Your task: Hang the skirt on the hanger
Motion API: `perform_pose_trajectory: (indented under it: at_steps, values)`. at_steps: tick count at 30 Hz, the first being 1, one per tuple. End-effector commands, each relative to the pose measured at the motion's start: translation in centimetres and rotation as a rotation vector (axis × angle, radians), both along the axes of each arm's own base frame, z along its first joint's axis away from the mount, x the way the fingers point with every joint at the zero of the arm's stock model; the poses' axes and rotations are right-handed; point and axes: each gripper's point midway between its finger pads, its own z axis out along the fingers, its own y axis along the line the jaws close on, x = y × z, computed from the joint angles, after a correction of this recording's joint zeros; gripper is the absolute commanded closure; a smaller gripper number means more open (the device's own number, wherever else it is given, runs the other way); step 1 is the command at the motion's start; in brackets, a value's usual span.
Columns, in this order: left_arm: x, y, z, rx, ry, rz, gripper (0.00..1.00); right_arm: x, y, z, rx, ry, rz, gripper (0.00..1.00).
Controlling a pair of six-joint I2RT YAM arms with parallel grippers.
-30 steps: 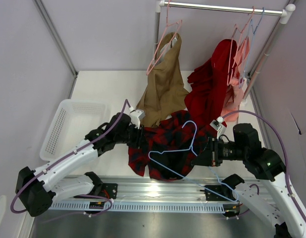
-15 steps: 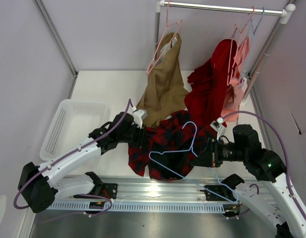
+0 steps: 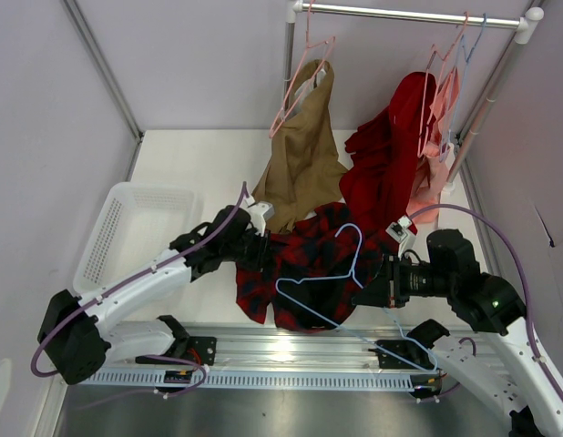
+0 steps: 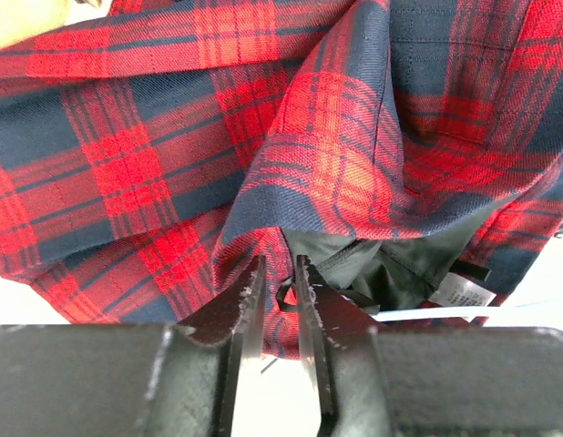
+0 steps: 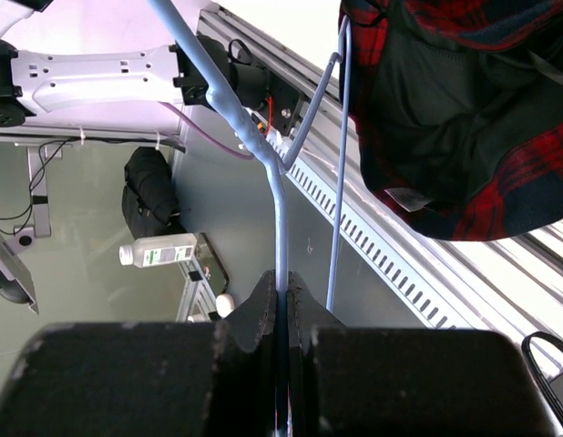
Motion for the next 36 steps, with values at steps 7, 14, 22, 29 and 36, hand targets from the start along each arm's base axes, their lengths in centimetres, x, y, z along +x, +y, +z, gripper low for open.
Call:
perform_pose_trajectory:
  at_steps: [7, 14, 22, 29, 36]
  values:
    - [-0.5, -1.3, 0.9, -0.05, -0.009, -0.064, 0.84, 0.8, 0.2, 0.6, 0.014, -0.045, -0.034, 1.0]
    - [-1.0, -1.5, 1.0, -0.059, -0.002, -0.081, 0.89, 1.4, 0.4, 0.5, 0.017, -0.06, -0.056, 1.0]
    - [-1.5, -1.4, 0.7, -0.052, 0.008, -0.092, 0.91, 2.0, 0.7, 0.4, 0.023, -0.079, -0.071, 1.0]
    - [-1.7, -1.3, 0.6, -0.052, 0.01, -0.094, 0.91, 2.4, 1.1, -0.2, 0.017, -0.091, -0.078, 1.0]
    - [-1.7, -1.3, 0.6, -0.05, 0.012, -0.096, 0.92, 2.5, 1.9, 0.0, 0.053, -0.12, -0.072, 1.0]
